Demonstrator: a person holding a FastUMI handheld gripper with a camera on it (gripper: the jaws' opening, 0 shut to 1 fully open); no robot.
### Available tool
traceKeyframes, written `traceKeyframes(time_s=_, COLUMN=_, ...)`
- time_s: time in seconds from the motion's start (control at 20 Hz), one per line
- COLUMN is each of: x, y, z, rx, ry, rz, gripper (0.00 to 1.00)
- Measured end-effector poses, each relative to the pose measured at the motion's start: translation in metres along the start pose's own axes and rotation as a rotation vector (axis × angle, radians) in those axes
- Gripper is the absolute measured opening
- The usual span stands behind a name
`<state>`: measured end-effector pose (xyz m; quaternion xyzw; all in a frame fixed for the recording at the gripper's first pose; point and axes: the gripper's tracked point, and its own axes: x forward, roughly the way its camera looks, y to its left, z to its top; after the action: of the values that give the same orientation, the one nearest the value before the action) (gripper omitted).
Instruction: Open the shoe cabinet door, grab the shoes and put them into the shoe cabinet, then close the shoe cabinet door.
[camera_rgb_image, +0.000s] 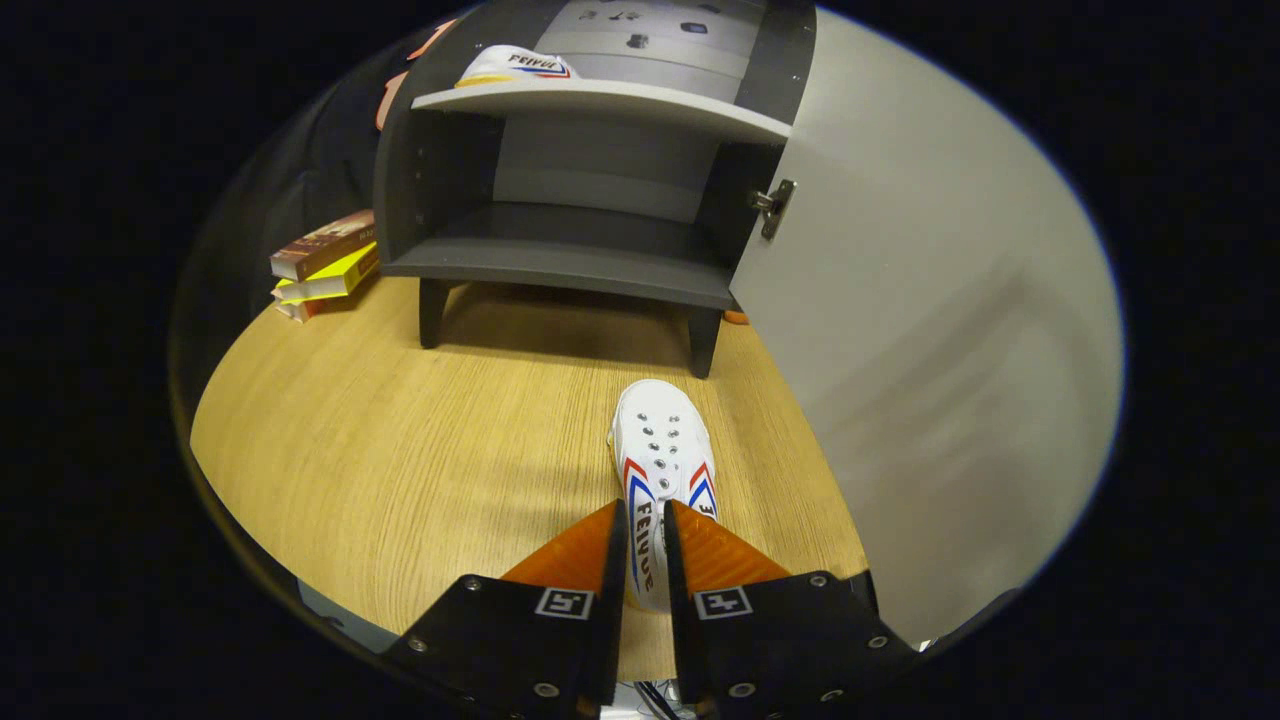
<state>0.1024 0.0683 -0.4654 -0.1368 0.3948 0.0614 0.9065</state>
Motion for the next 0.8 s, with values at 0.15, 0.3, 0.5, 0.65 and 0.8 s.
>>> traceKeyframes(time_s=0.15, x=0.023, y=0.001, z=-0.010, rx=-0.011, ry=0.054, rz=0.000, gripper=0.29)
traceKeyframes(time_s=0.3, x=0.041, y=0.001, z=-0.020, rx=-0.027, ry=0.099, rz=-0.012, gripper=0.30)
traceKeyframes(time_s=0.5, x=0.060, y=0.005, z=-0.028, rx=-0.029, ry=0.137, rz=0.000, gripper=0.30)
traceKeyframes(time_s=0.65, x=0.066, y=0.008, z=-0.027, rx=-0.026, ry=0.138, rz=0.023, gripper=0.24)
traceKeyframes(time_s=0.8, x=0.063, y=0.014, z=-0.027, rx=-0.031, ry=0.130, rz=0.031, gripper=0.11)
